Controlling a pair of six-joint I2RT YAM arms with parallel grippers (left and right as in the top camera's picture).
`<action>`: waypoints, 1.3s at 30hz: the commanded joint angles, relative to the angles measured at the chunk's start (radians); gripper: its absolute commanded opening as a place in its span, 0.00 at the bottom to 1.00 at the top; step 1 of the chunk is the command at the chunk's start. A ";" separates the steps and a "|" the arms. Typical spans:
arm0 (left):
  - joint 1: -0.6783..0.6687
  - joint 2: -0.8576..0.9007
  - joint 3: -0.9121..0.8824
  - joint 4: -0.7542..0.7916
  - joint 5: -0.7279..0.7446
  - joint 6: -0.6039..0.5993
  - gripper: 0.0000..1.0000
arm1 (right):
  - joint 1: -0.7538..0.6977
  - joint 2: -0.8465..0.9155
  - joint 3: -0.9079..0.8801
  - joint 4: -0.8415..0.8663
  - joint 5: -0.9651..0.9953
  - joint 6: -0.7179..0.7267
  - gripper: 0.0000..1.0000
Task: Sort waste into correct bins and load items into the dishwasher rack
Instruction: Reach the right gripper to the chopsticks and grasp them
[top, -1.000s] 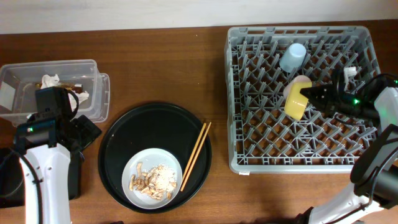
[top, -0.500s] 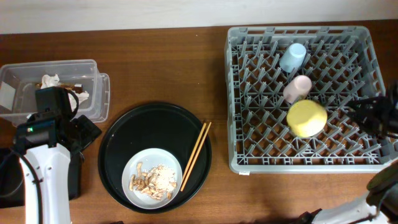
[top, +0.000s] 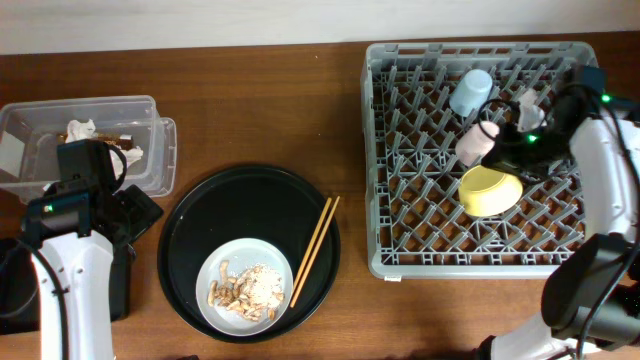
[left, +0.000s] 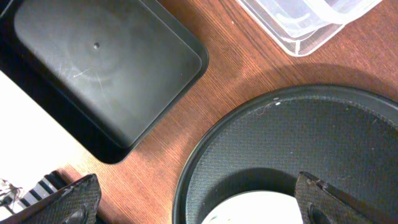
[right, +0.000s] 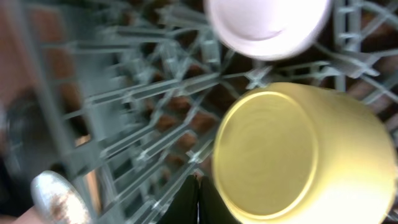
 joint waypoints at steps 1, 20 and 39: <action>0.005 0.000 0.004 0.000 -0.014 -0.009 0.99 | 0.058 0.013 -0.011 0.010 0.264 0.156 0.05; 0.004 0.000 0.004 0.000 -0.014 -0.009 0.99 | 0.048 -0.166 -0.010 -0.225 0.131 0.123 0.04; 0.005 0.000 0.004 0.000 -0.014 -0.009 0.99 | 1.025 -0.173 -0.103 0.206 0.351 0.678 0.22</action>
